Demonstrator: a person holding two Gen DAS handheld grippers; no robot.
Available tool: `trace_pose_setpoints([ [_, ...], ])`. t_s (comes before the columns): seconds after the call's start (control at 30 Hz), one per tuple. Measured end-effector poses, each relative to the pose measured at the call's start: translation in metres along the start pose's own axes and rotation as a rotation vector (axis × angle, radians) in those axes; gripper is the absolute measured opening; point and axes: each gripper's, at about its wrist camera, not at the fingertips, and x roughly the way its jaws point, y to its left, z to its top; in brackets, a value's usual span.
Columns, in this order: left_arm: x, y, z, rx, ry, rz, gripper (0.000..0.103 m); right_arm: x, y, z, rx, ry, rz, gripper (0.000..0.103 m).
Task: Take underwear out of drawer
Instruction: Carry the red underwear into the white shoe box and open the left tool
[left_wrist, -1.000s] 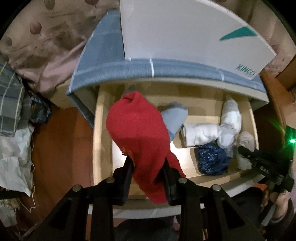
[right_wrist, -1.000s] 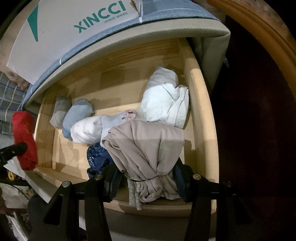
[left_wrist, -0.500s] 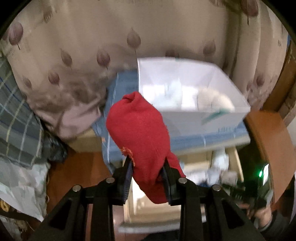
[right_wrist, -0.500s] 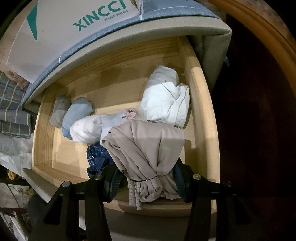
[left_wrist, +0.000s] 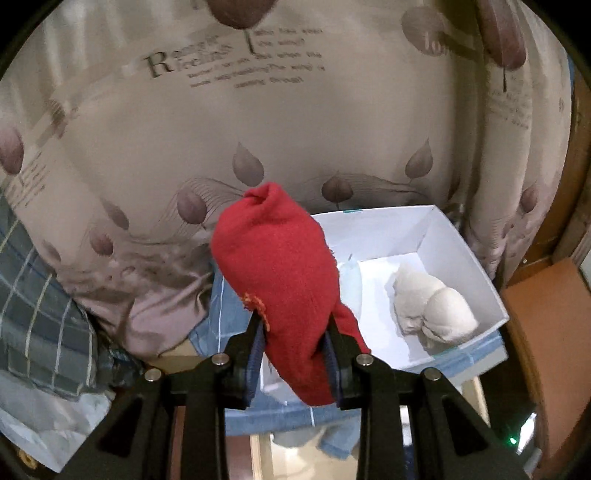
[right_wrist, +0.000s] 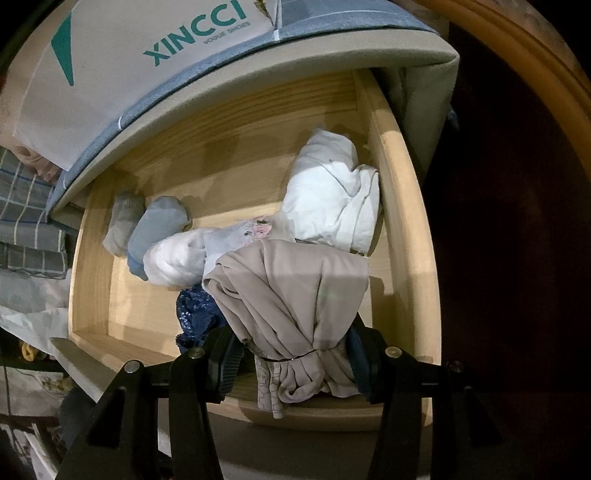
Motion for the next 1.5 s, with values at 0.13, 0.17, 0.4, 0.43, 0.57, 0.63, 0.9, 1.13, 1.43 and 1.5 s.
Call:
trace_pose_setpoints([
  [0.13, 0.037, -0.014, 0.006, 0.039, 0.066, 0.008, 0.03, 0.0, 0.0, 0.0, -0.002, 0.001, 0.005, 0.048],
  [0.17, 0.048, -0.017, 0.006, 0.041, 0.086, 0.005, 0.03, 0.0, -0.001, 0.0, 0.001, 0.001, 0.007, 0.048],
  [0.4, 0.091, -0.03, -0.008, 0.08, 0.177, 0.032, 0.03, 0.001, -0.005, 0.0, 0.008, 0.009, 0.024, 0.048],
  [0.43, 0.094, -0.029, -0.01, 0.075, 0.187, 0.026, 0.03, 0.001, -0.006, 0.001, 0.008, 0.011, 0.025, 0.048],
  [0.57, 0.103, -0.023, -0.017, 0.043, 0.218, 0.032, 0.034, 0.002, -0.006, 0.001, 0.011, 0.012, 0.027, 0.048],
  [0.63, 0.106, -0.02, -0.018, 0.028, 0.234, 0.042, 0.037, 0.003, -0.006, 0.001, 0.008, 0.014, 0.027, 0.048],
  [0.9, 0.086, -0.002, -0.014, -0.05, 0.196, -0.01, 0.044, 0.003, -0.003, -0.001, 0.003, 0.016, 0.018, 0.048],
  [1.13, 0.045, 0.011, -0.023, -0.078, 0.123, -0.042, 0.044, 0.004, 0.0, 0.0, -0.005, 0.018, 0.003, 0.048],
  [1.43, 0.008, 0.025, -0.081, -0.027, 0.06, 0.021, 0.044, 0.007, 0.005, 0.001, -0.018, 0.018, -0.024, 0.047],
  [1.5, 0.007, 0.029, -0.097, -0.035, 0.065, 0.025, 0.044, 0.008, 0.008, 0.001, -0.025, 0.016, -0.033, 0.047],
])
